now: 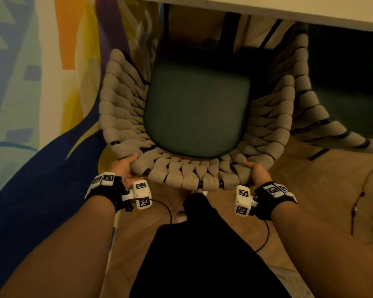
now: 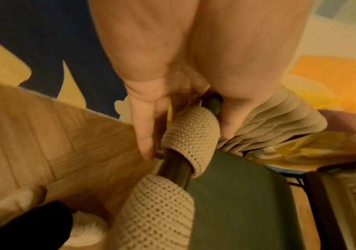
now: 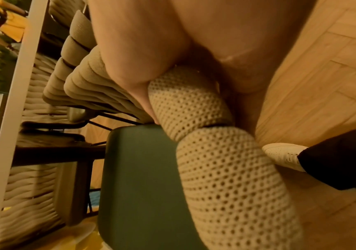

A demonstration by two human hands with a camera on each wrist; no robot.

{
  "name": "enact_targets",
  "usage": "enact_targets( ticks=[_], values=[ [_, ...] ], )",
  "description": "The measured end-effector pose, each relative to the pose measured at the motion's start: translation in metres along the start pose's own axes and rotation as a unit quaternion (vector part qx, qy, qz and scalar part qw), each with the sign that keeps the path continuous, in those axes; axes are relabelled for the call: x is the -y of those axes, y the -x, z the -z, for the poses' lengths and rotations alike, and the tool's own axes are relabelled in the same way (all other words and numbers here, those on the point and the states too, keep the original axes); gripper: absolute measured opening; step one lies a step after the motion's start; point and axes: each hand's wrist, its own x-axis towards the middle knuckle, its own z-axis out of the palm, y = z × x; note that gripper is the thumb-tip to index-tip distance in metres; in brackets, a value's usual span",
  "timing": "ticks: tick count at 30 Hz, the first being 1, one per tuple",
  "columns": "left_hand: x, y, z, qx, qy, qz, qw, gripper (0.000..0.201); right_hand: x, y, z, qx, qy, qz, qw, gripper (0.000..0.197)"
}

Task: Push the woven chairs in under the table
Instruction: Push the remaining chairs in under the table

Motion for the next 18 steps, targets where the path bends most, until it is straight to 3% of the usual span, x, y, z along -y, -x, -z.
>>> enact_targets(
  ticks=[2, 8, 11, 16, 18],
  values=[
    [-0.002, -0.009, -0.001, 0.003, 0.016, 0.012, 1.000, 0.034, -0.001, 0.007, -0.004, 0.004, -0.024, -0.011, 1.000, 0.051],
    [-0.002, -0.022, -0.004, 0.032, 0.051, 0.056, 0.997, 0.038, 0.001, 0.008, -0.005, 0.031, -0.080, -0.035, 0.996, 0.053],
    [0.002, -0.027, -0.003, 0.031, 0.059, 0.059, 0.996, 0.039, 0.002, 0.017, -0.008, 0.034, -0.107, -0.038, 0.993, 0.042],
    [-0.001, -0.029, -0.001, -0.011, 0.051, 0.013, 0.999, 0.039, 0.002, 0.026, -0.013, 0.046, -0.167, -0.026, 0.985, 0.029],
    [-0.010, -0.026, 0.003, 0.004, 0.053, -0.008, 0.999, 0.041, 0.003, 0.034, -0.016, 0.053, -0.192, -0.015, 0.980, 0.036]
  ],
)
